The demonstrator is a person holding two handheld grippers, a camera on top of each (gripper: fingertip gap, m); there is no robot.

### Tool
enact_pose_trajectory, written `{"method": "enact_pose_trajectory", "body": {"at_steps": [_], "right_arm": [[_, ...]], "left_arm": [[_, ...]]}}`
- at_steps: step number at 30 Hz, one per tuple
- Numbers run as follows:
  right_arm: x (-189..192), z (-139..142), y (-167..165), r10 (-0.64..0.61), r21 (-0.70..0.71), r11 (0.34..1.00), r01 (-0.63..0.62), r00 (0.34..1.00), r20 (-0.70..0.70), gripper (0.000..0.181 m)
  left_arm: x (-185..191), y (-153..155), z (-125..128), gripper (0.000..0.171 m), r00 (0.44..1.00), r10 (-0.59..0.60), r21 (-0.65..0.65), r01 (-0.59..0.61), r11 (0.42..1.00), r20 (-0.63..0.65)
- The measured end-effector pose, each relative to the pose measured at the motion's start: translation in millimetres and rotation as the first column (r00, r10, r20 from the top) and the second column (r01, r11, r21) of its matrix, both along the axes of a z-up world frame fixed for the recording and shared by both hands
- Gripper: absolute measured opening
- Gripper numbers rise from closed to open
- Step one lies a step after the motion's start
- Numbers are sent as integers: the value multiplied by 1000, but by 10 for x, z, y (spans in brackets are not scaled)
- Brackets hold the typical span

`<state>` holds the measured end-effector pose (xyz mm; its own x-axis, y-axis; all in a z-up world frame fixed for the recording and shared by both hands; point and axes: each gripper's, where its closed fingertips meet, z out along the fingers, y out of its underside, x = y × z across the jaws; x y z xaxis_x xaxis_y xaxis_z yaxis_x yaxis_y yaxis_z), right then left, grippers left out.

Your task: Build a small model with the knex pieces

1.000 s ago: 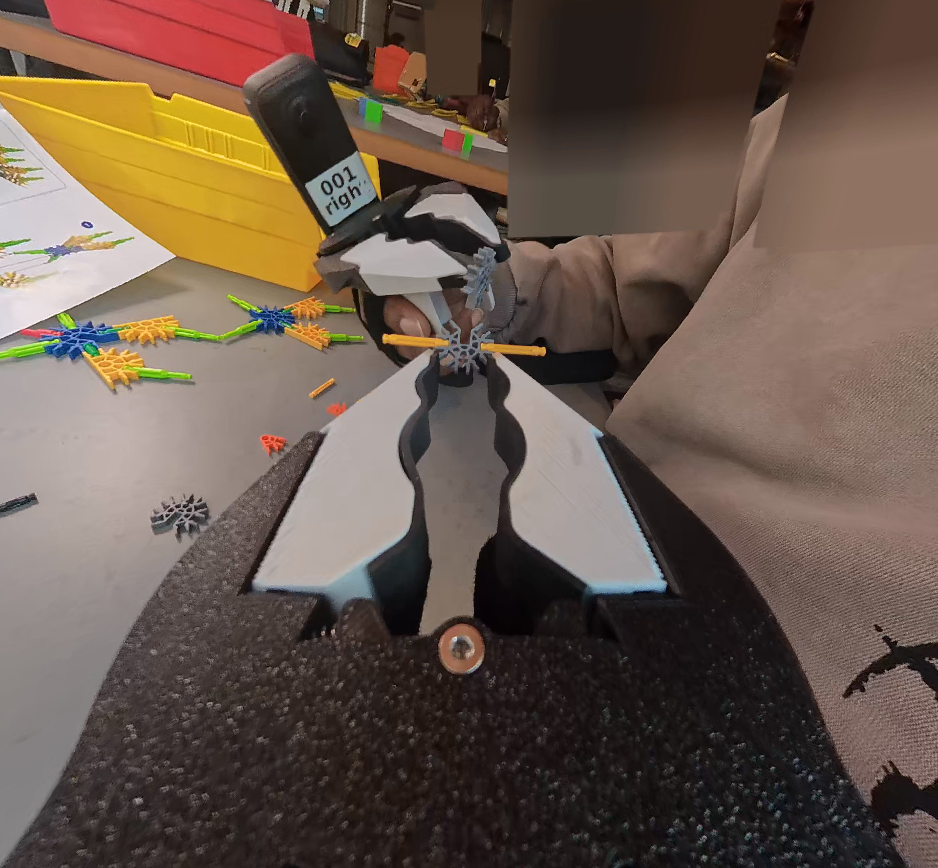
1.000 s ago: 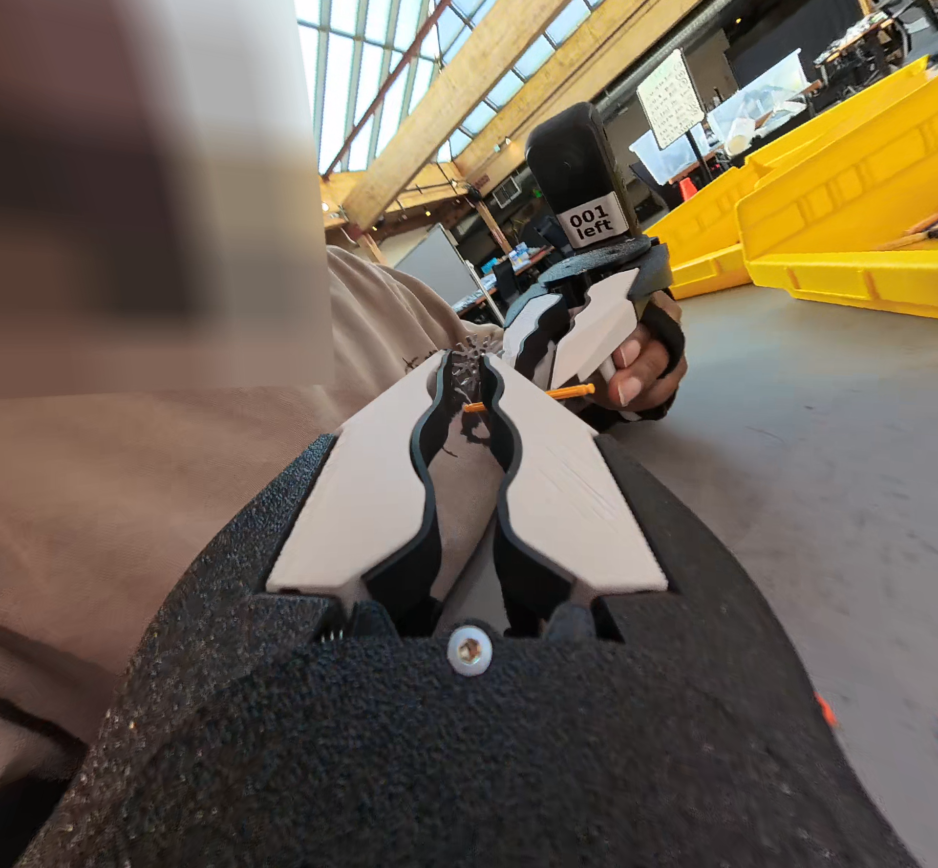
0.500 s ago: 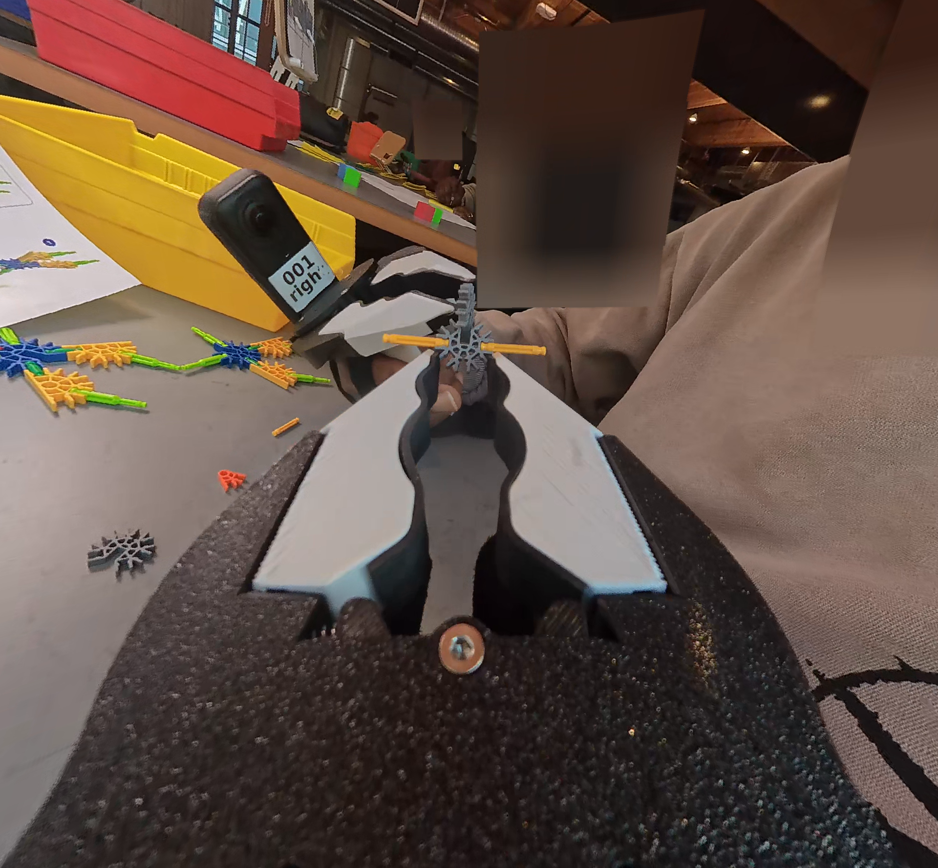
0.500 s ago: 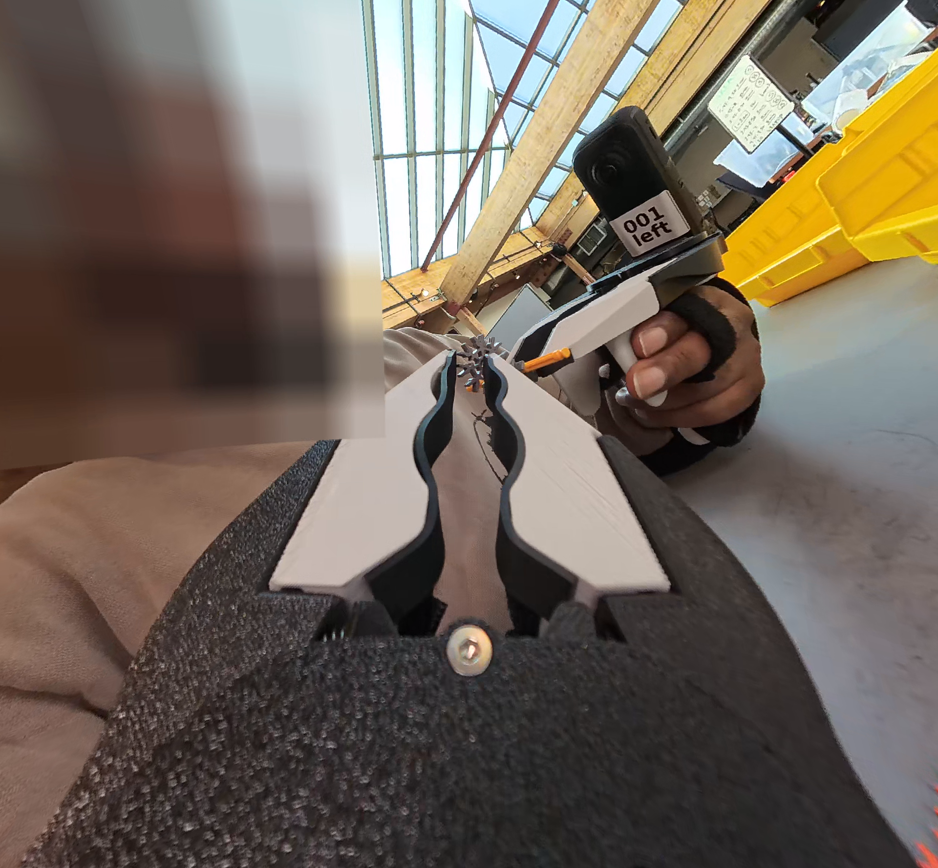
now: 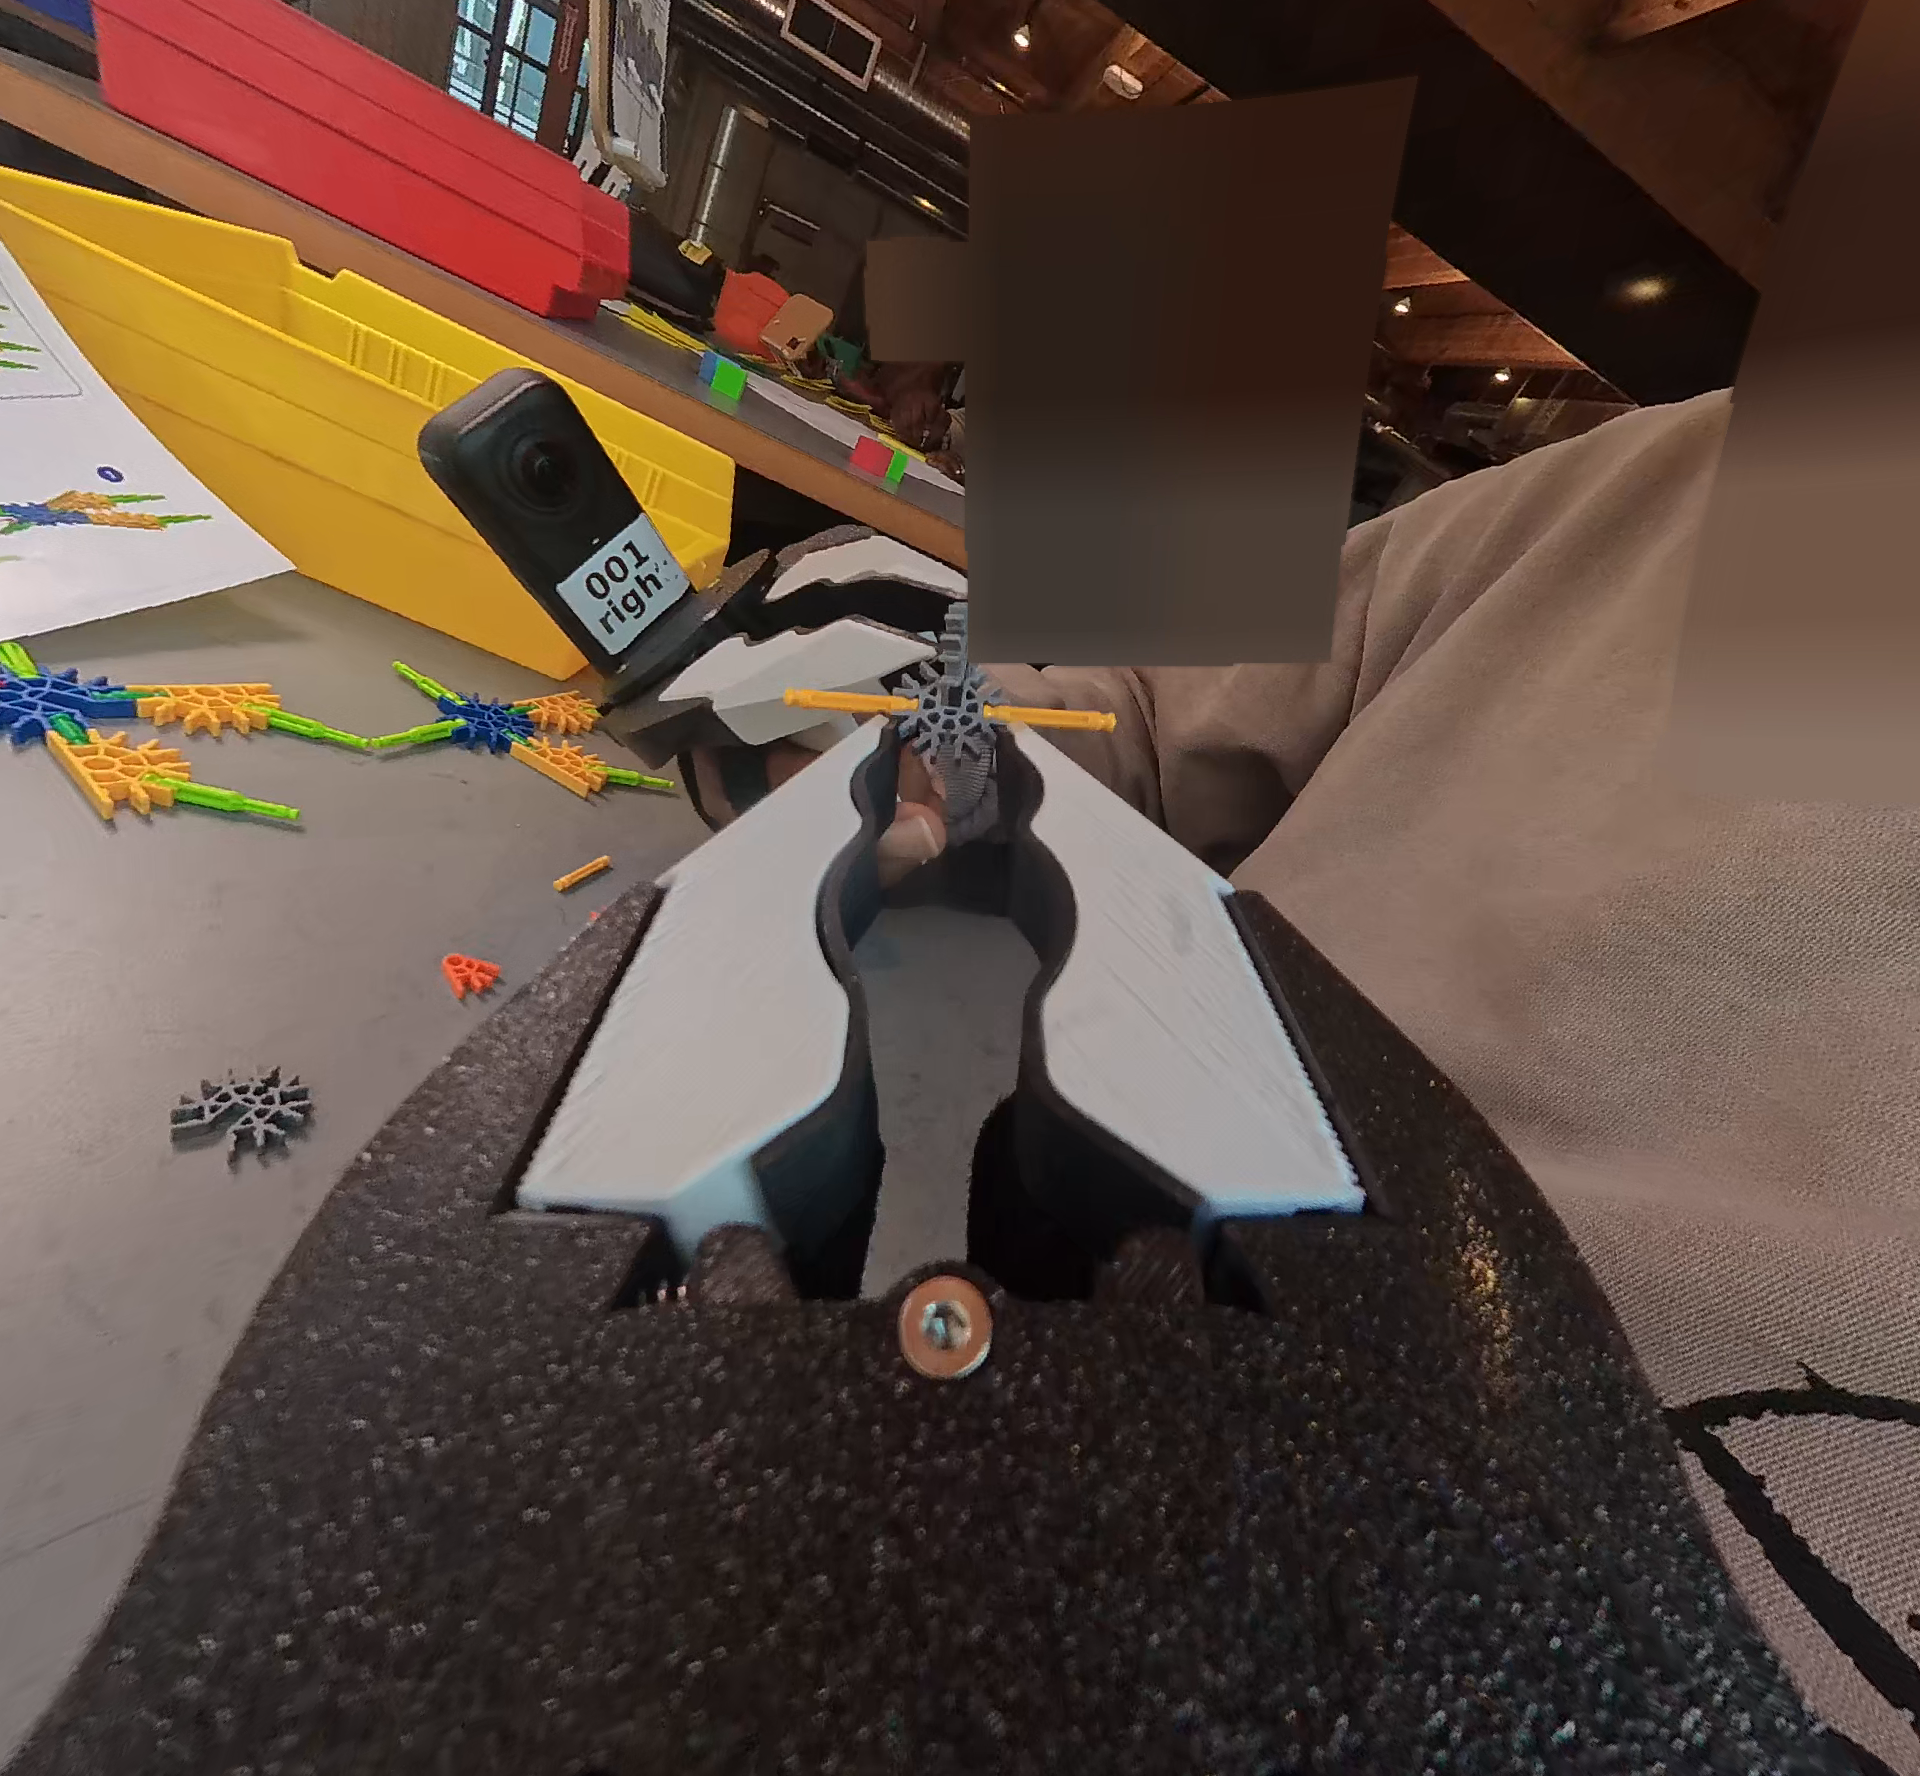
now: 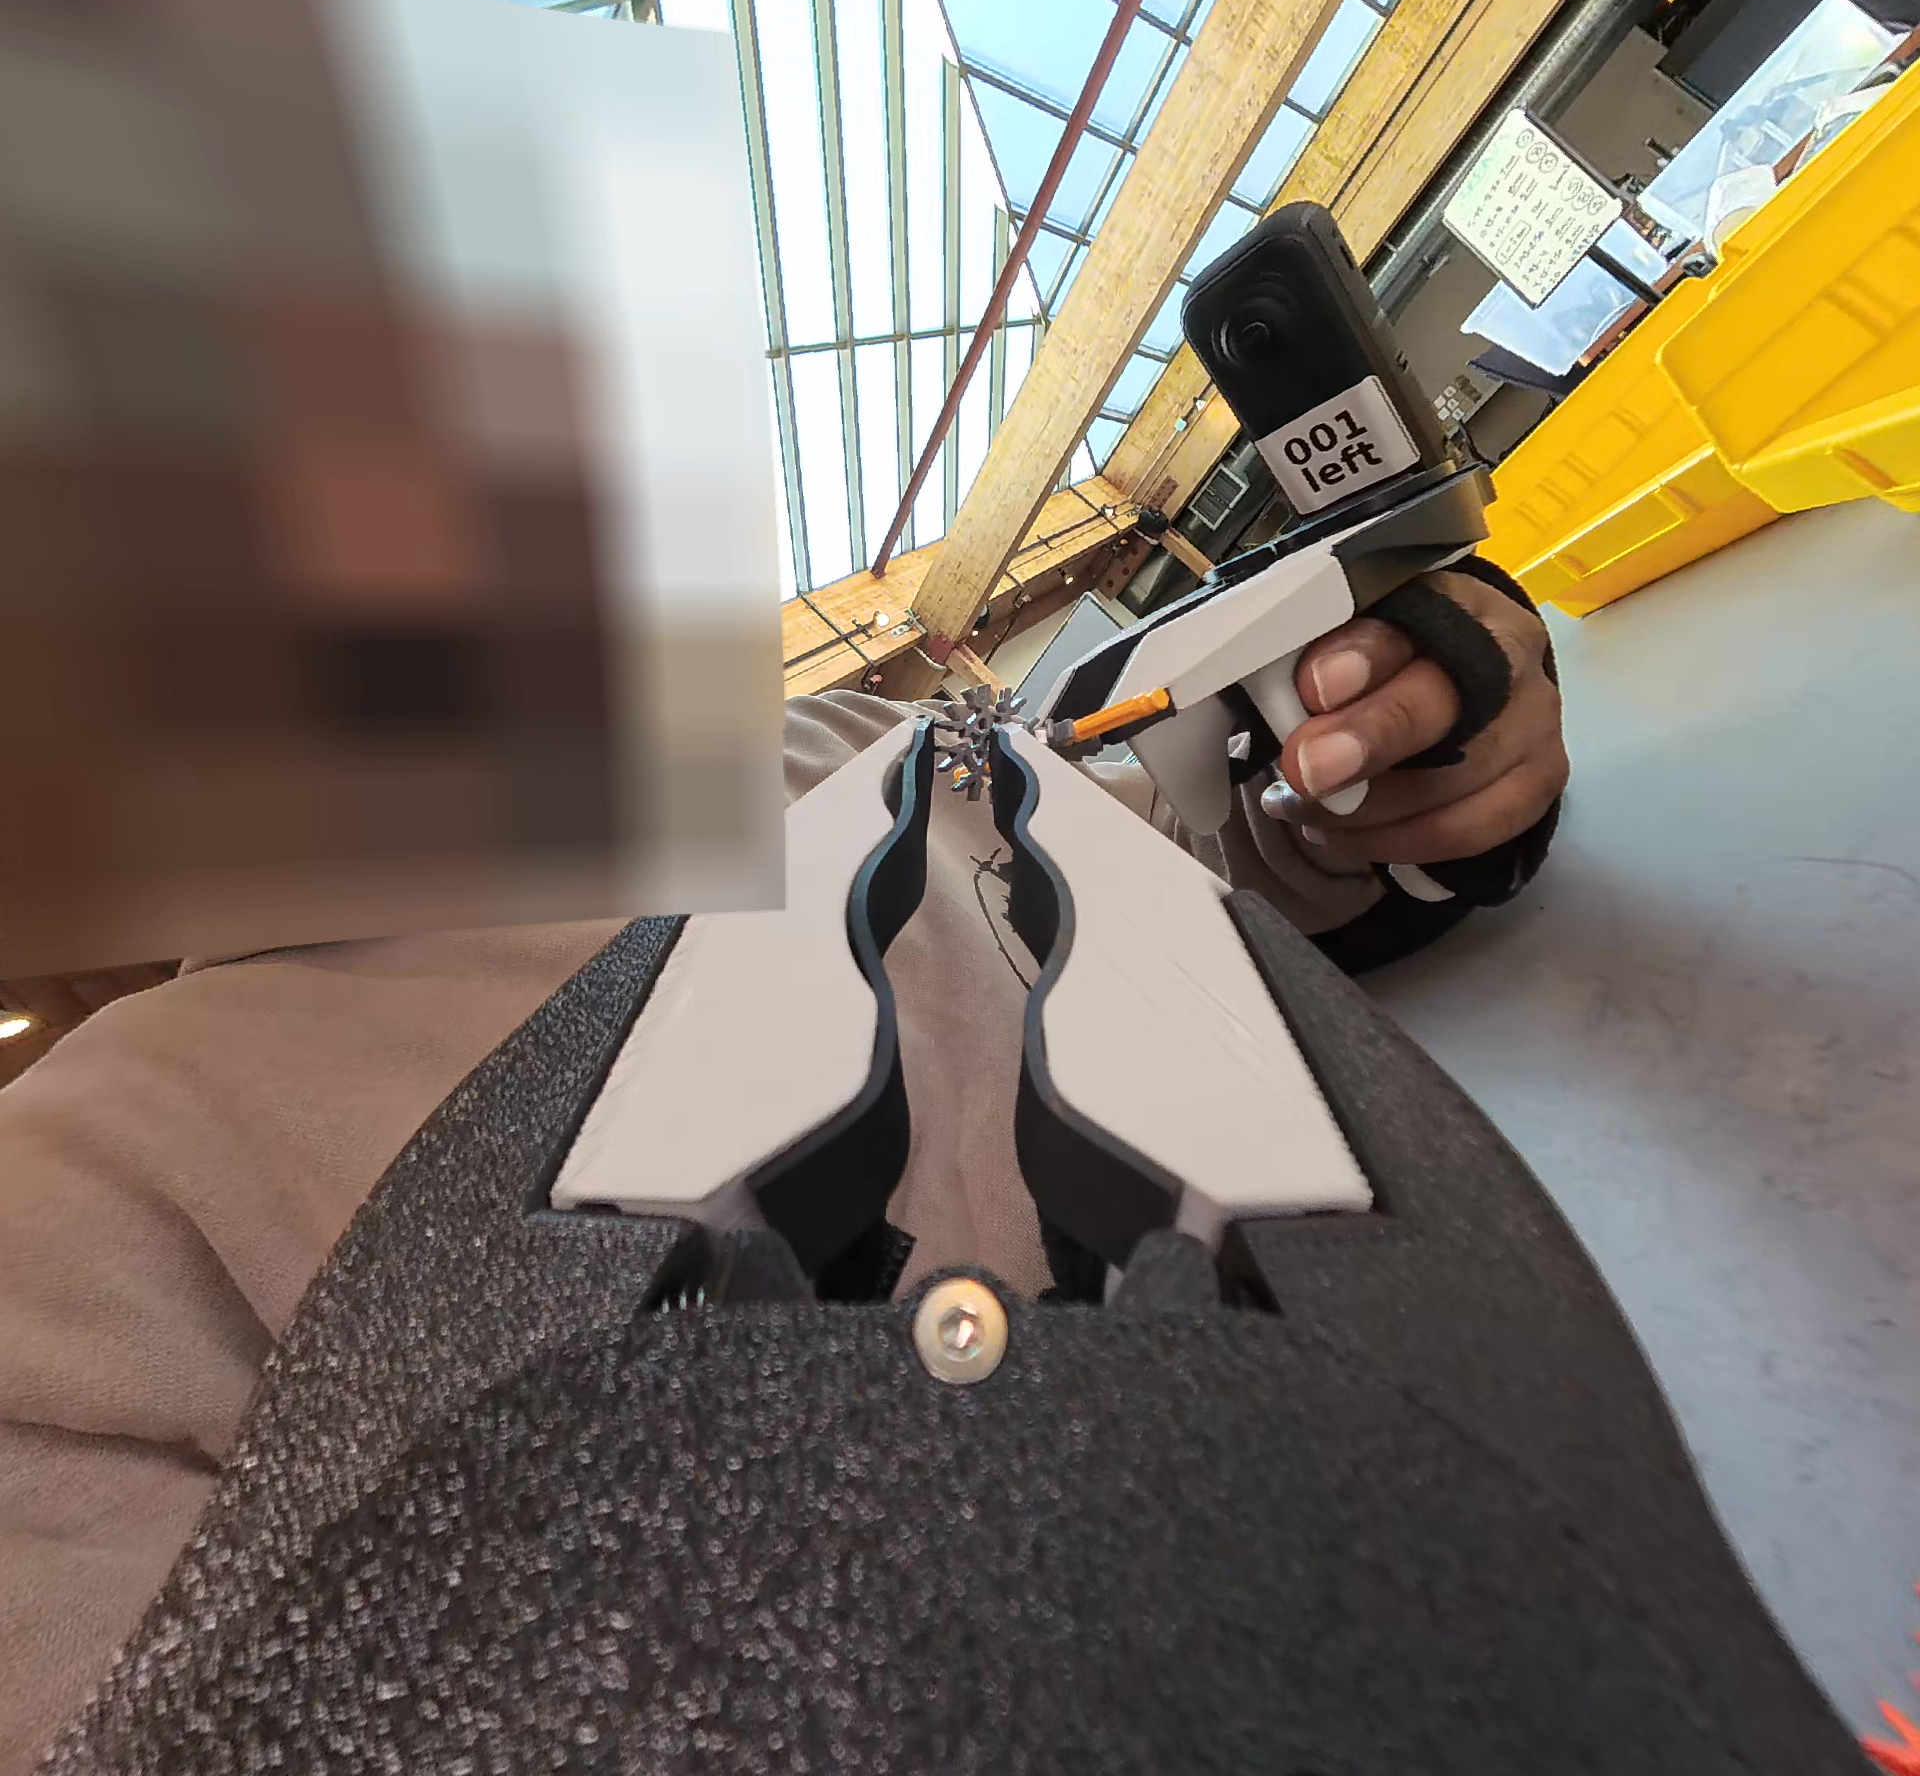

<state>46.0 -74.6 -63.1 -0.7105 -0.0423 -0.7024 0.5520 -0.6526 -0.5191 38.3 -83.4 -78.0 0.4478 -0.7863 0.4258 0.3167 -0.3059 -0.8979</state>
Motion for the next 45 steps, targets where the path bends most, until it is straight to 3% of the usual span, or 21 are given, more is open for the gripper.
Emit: {"method": "enact_pose_trajectory", "body": {"at_steps": [20, 25, 28, 30, 31, 33, 35, 38, 40, 45], "right_arm": [[-18, -32, 9, -43, 55, 998, 44, 999, -13, 1], [-30, -79, 3, -85, 157, 984, 89, 996, -30, 1], [1, -134, 23, -129, 325, 935, 144, 989, -69, 1], [48, -275, 49, -162, 546, 813, 202, 979, -120, 0], [68, -386, 74, -177, 665, 710, 232, 973, -151, 1], [96, -712, 152, -185, 864, 441, 242, 967, -177, 1], [126, -1025, 190, -157, 957, 200, 210, 971, -181, 1], [151, -1330, 149, -68, 983, -39, 182, 981, -184, 1], [190, -1448, 121, 4, 975, -143, 173, 985, -174, 1], [290, -1541, 100, 101, 957, -234, 174, 983, -154, 2]], "left_arm": [[-25, -14, 6, 18, 1000, 13, 11, -13, 1000, -27], [-68, -7, -27, 18, 998, 30, 7, -30, 1000, -55], [-127, 2, -208, 18, 978, 61, -9, -64, 998, -198], [-205, 23, -503, 18, 908, 103, -18, -121, 992, -406], [-224, 11, -680, 18, 856, 95, -32, -129, 991, -508], [-225, -20, -1010, 18, 757, 49, -78, -131, 988, -652], [-175, -46, -1230, 18, 698, -3, -119, -117, 986, -716], [-162, -45, -1406, 18, 638, -35, -144, -119, 982, -769], [-180, -48, -1453, 19, 622, -42, -155, -129, 979, -782], [-199, -59, -1453, 19, 638, -36, -164, -143, 976, -770]]}}
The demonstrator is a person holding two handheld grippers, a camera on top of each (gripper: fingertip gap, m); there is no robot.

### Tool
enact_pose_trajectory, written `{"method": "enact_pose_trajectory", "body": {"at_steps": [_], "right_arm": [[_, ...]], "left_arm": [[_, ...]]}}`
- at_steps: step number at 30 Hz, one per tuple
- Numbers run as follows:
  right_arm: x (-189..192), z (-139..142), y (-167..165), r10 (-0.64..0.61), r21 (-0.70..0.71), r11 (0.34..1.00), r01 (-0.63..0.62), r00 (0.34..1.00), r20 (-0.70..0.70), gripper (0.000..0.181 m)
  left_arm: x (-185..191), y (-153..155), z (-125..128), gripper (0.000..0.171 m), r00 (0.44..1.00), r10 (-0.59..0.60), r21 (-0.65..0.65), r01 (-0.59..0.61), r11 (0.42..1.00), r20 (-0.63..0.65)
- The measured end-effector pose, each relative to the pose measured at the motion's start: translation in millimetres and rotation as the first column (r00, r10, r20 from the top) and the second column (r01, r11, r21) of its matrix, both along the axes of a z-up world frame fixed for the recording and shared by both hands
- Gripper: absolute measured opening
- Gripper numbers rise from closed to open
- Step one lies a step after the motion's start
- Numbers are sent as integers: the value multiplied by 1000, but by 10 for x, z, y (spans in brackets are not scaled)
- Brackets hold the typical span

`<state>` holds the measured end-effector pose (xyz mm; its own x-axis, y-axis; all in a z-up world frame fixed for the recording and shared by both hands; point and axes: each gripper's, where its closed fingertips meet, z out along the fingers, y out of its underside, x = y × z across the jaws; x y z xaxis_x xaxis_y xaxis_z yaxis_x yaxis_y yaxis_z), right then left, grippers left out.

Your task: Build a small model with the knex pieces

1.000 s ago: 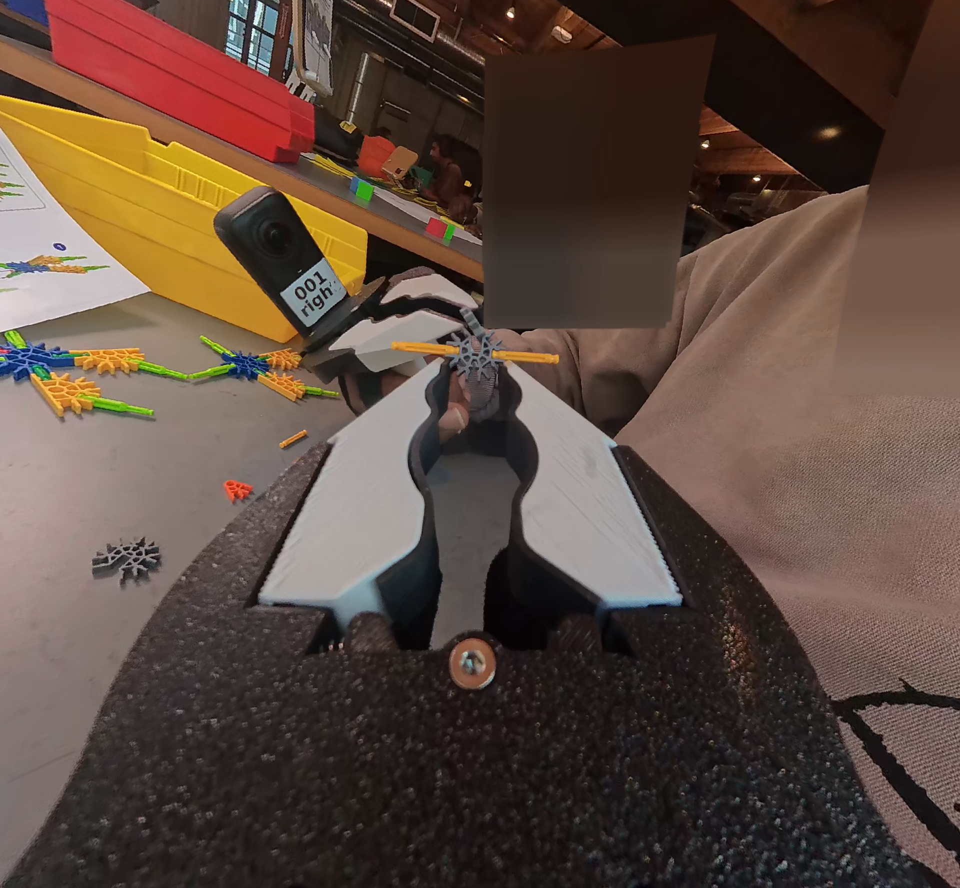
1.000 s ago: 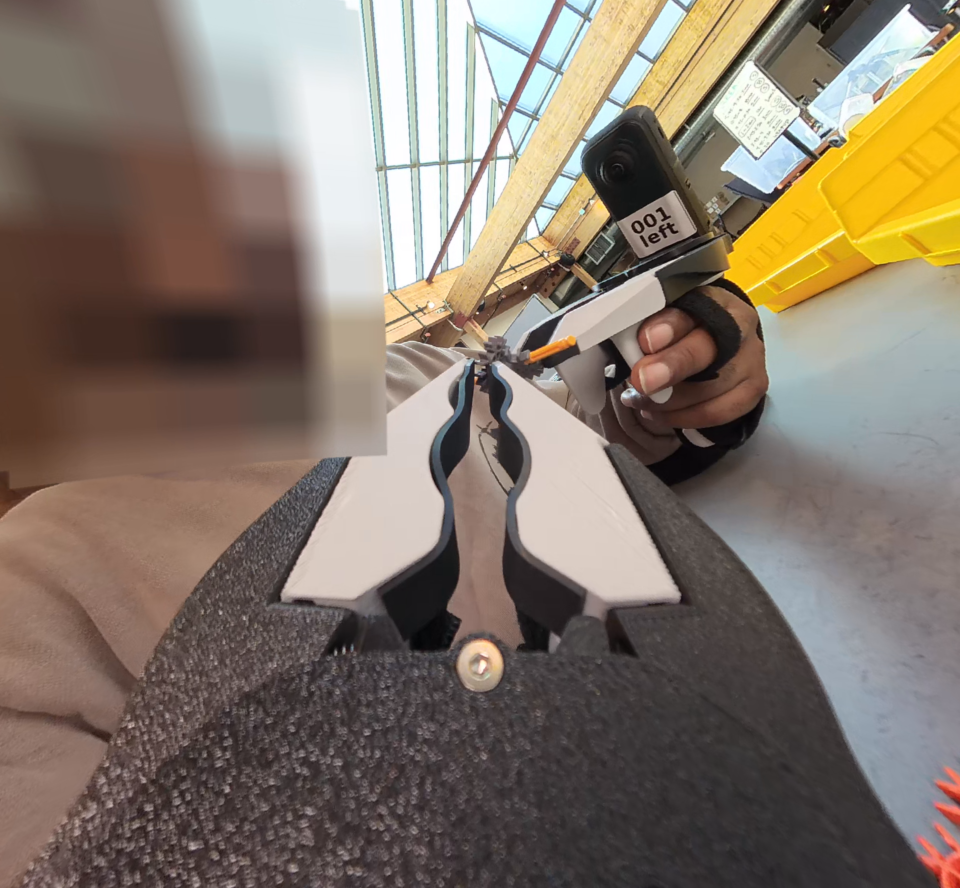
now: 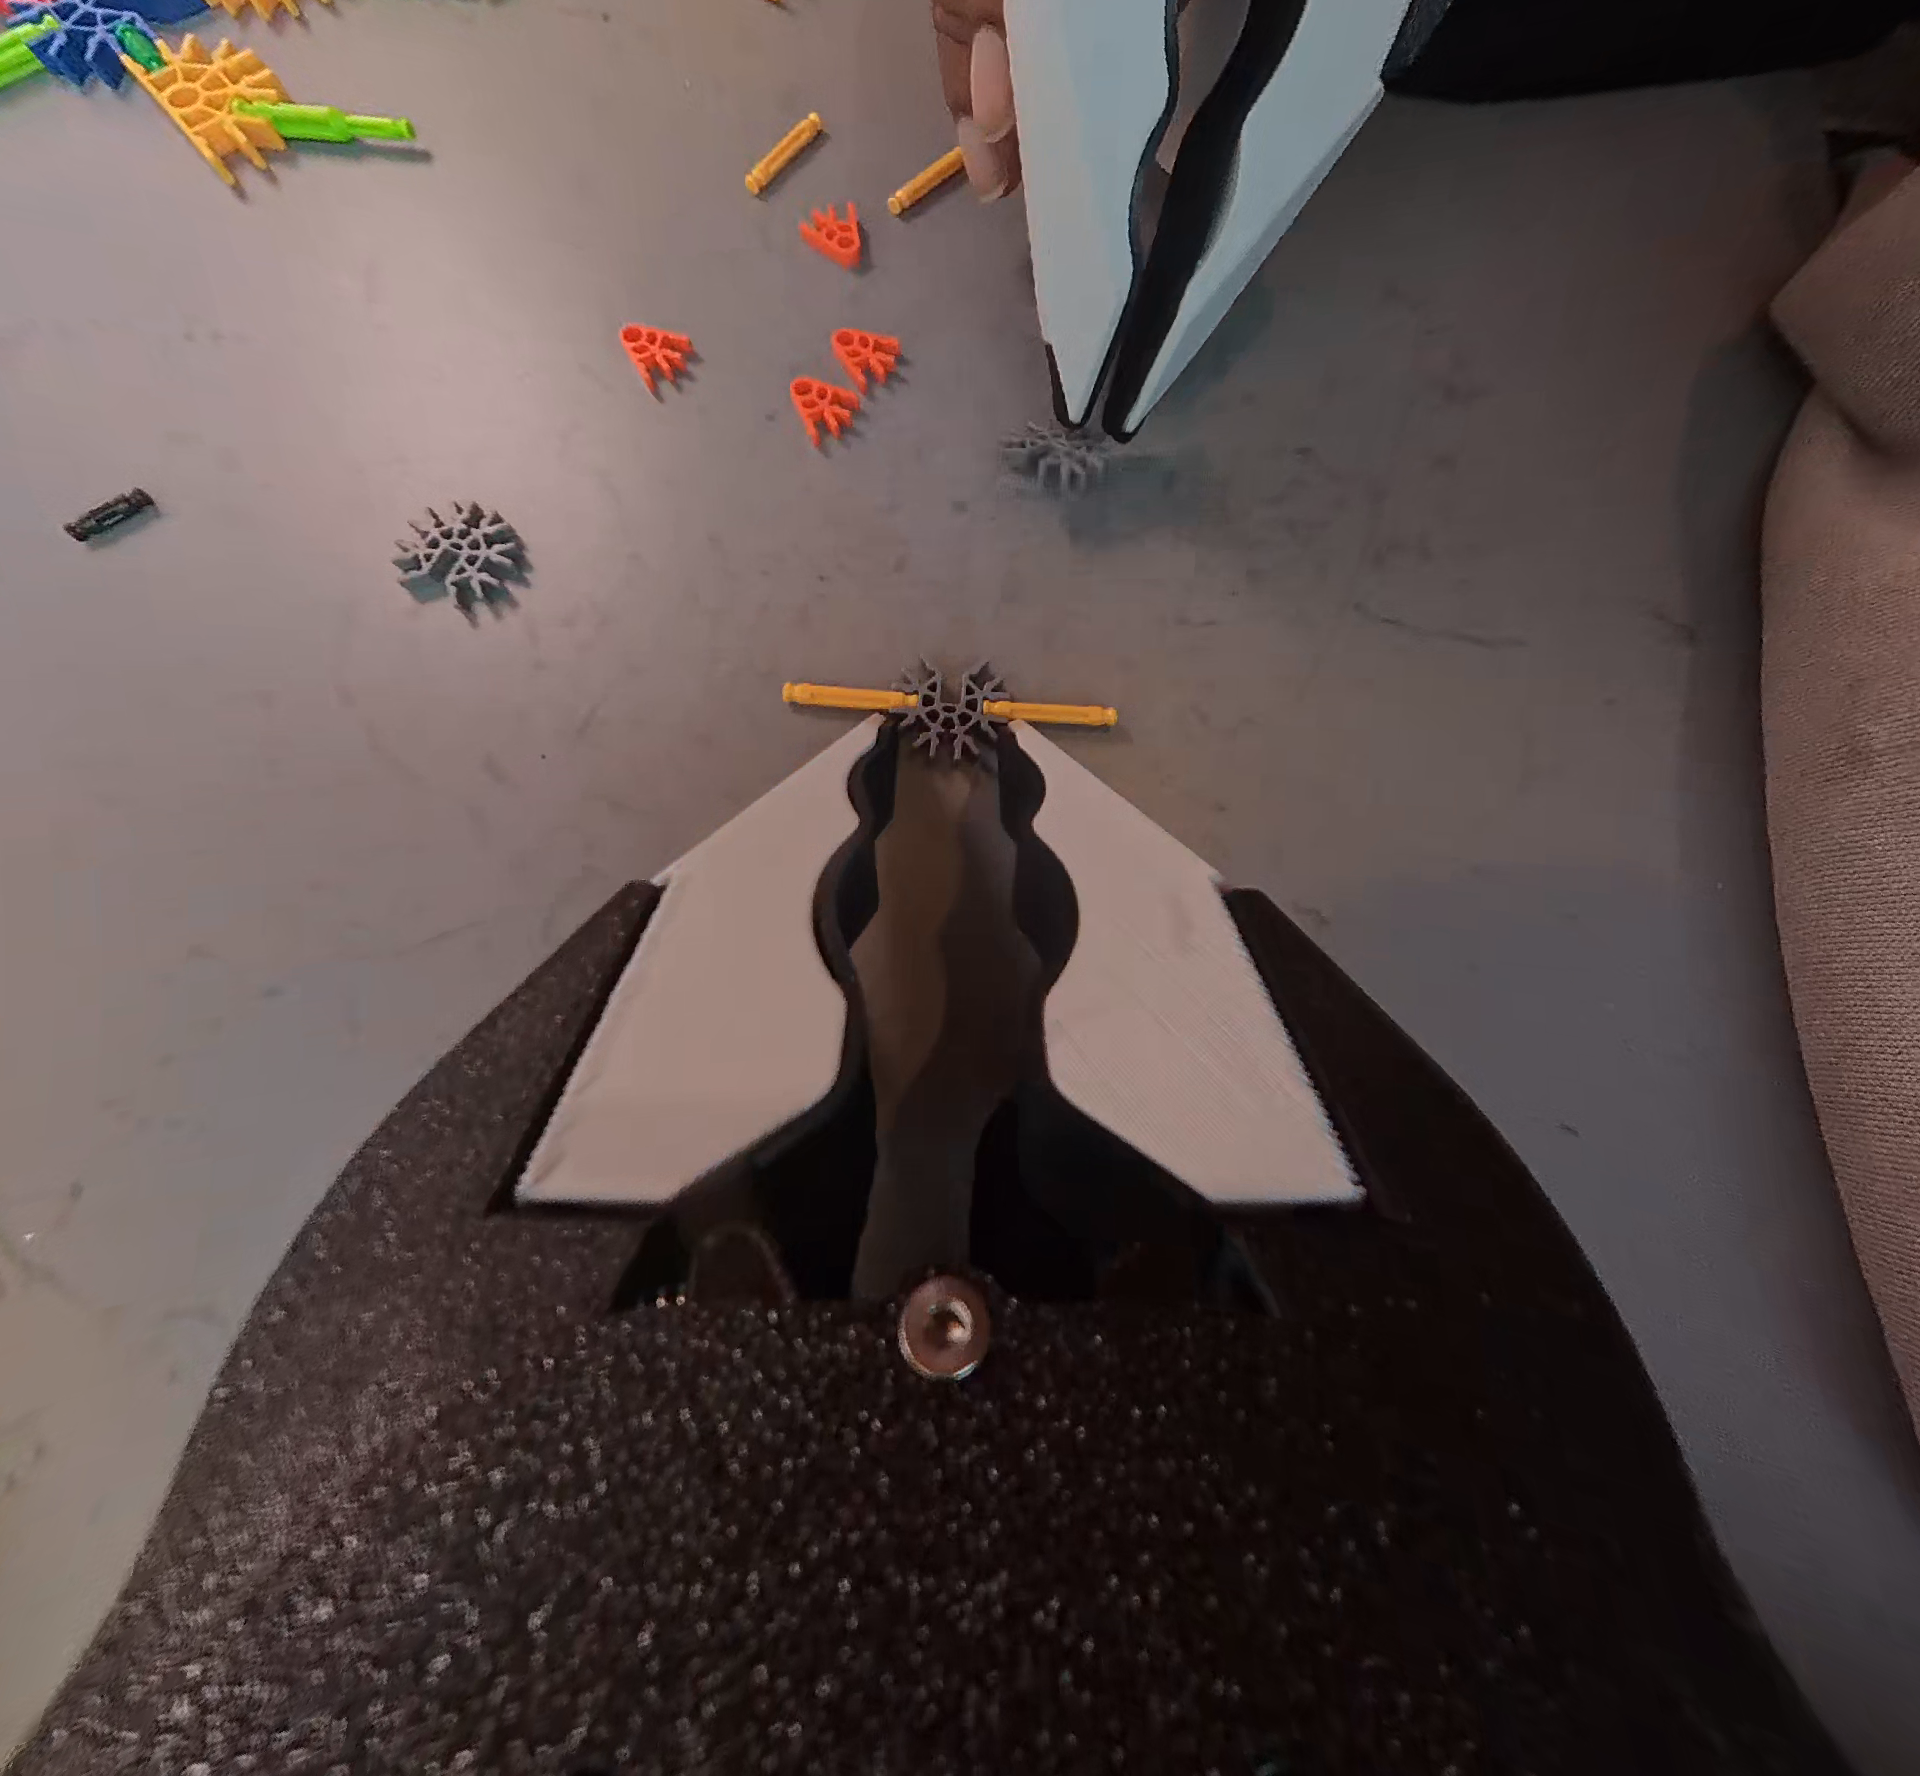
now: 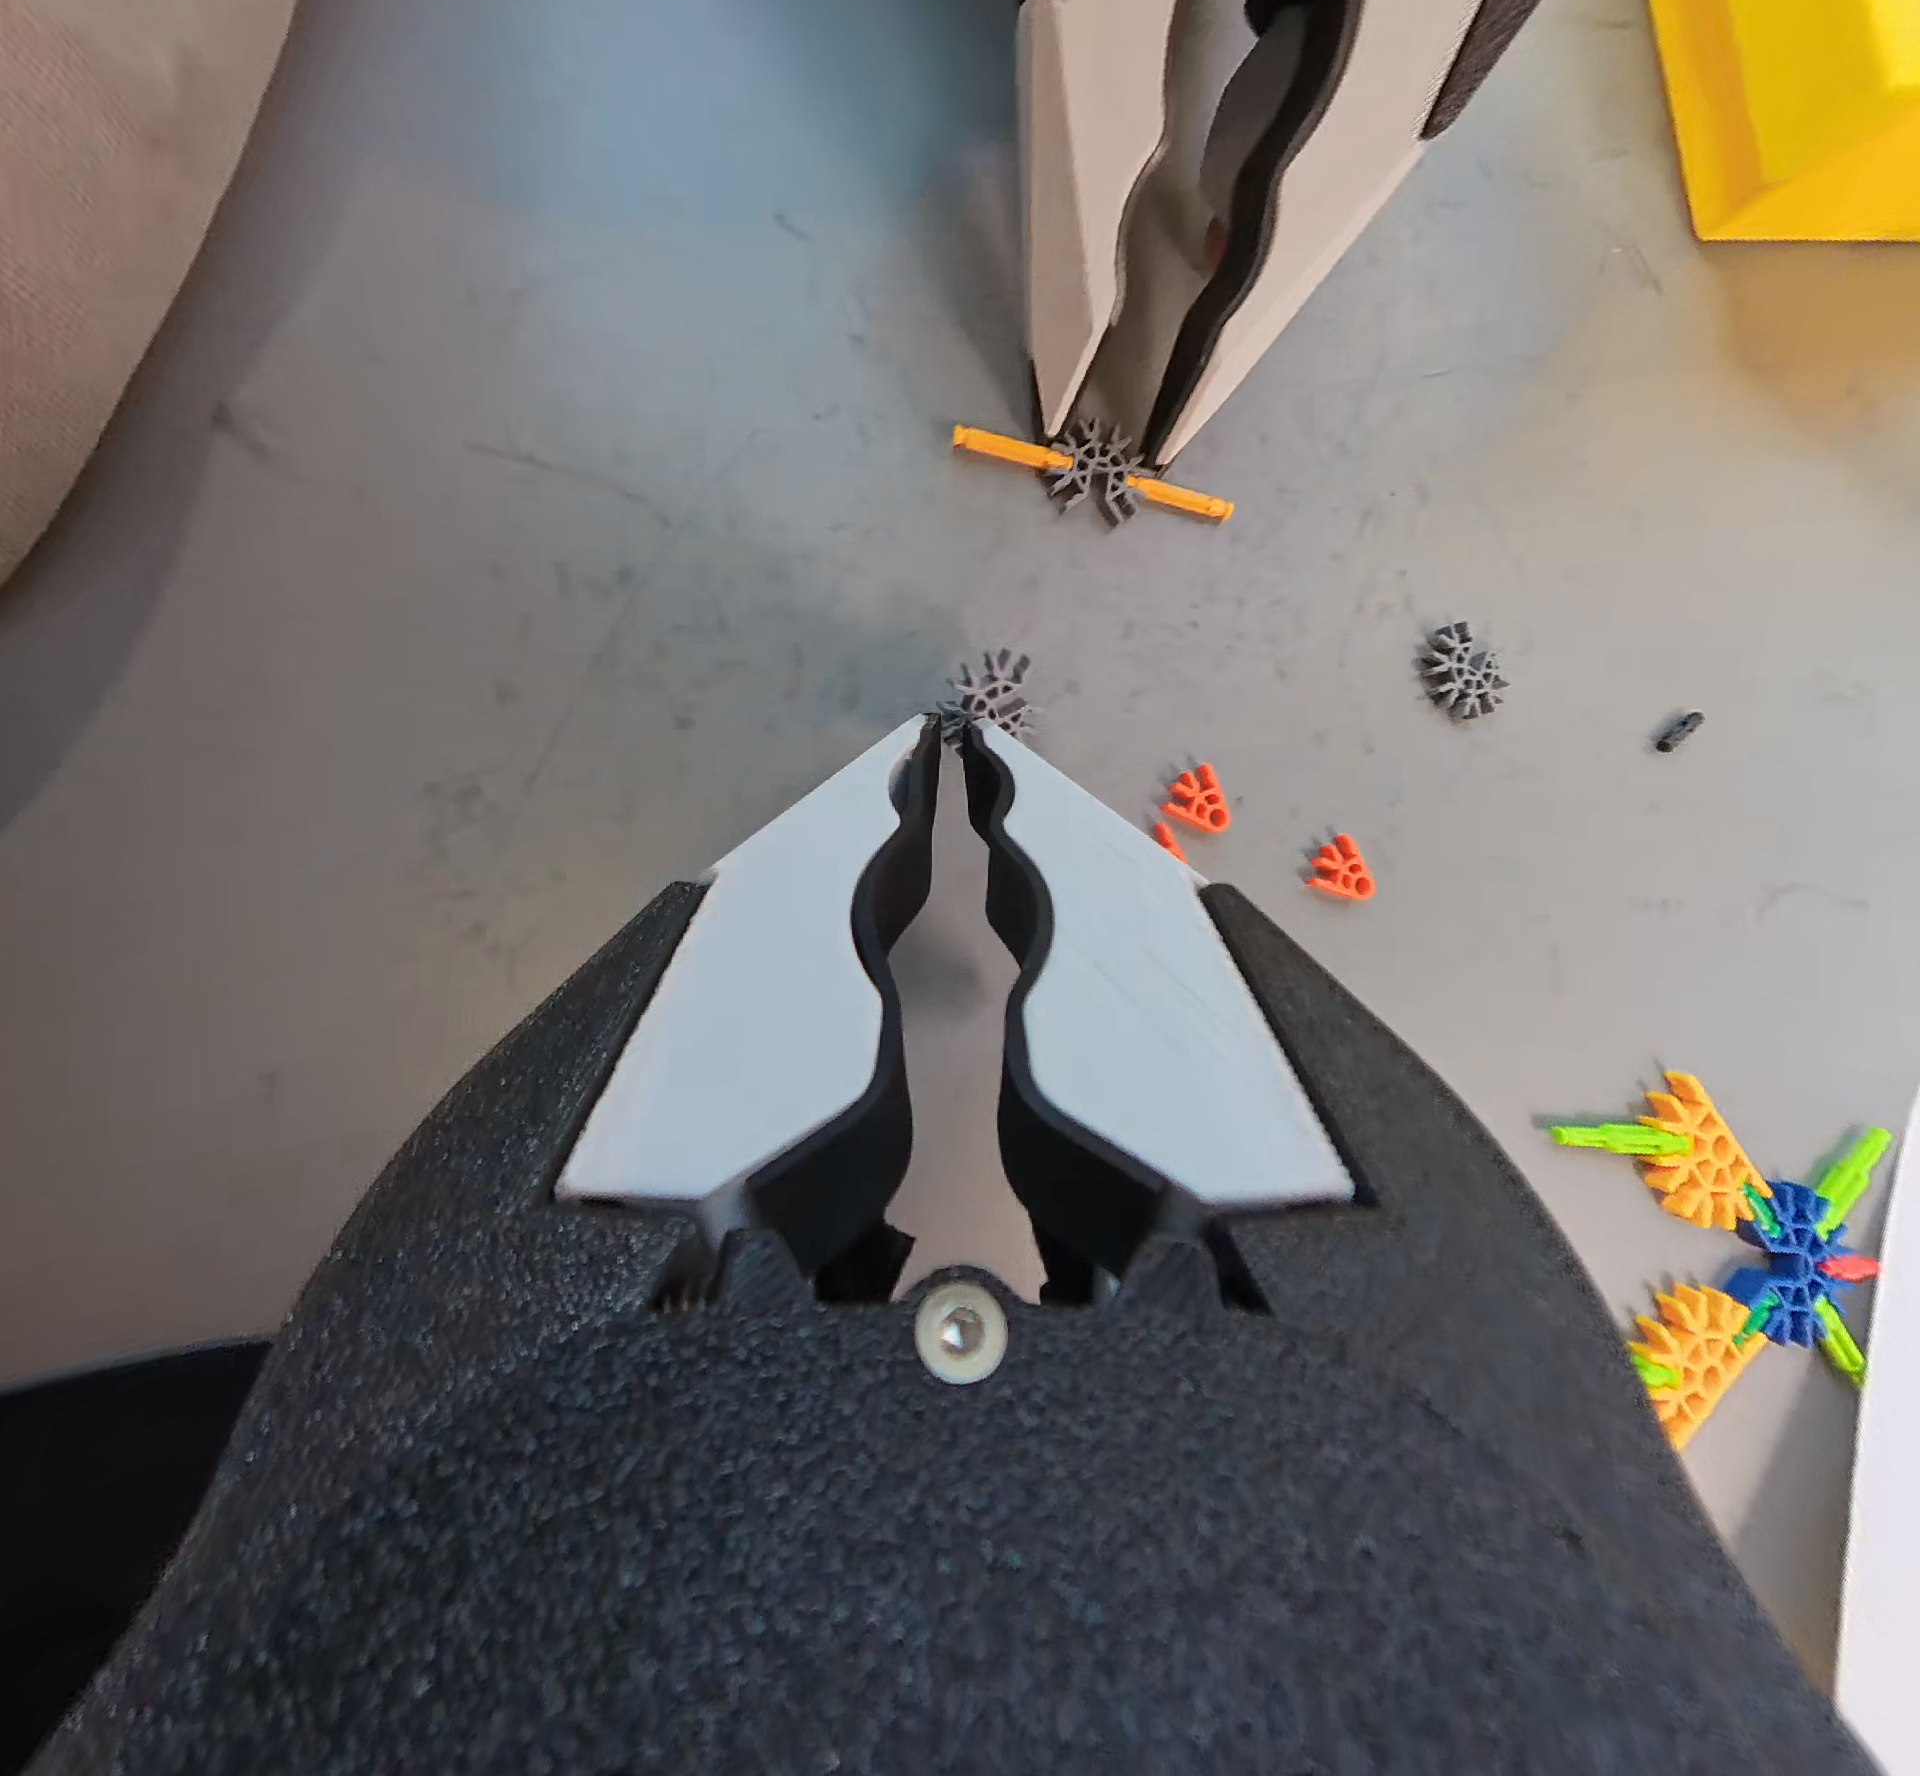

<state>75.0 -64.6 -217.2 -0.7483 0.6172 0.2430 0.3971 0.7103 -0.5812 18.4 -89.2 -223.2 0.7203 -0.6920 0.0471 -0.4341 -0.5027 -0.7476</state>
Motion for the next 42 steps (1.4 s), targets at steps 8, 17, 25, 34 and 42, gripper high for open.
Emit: {"method": "enact_pose_trajectory", "body": {"at_steps": [8, 17, 25, 34, 42], "right_arm": [[-3, 208, 37, -60, -131, 990, 57, 998, -19, 22], [336, 128, 917, -387, -145, 902, 407, 910, 147, 18], [245, -32, 780, -360, -132, 912, 388, 912, 196, 13], [135, 38, 488, -252, -185, 943, 277, 956, 148, 0], [26, 44, -40, -89, -202, 973, 112, 989, 118, 0]], "left_arm": [[28, 18, 172, 24, 996, 8, 37, -11, 999, 87], [456, 158, 74, 24, 1000, -18, -7, 18, 1000, 22], [555, 277, 3, 26, 1000, -6, -24, 5, 1000, -19], [555, 235, -5, 18, 997, -65, -3, 65, 998, -40], [569, 126, -6, 18, 988, -147, 7, 147, 989, -42]]}}
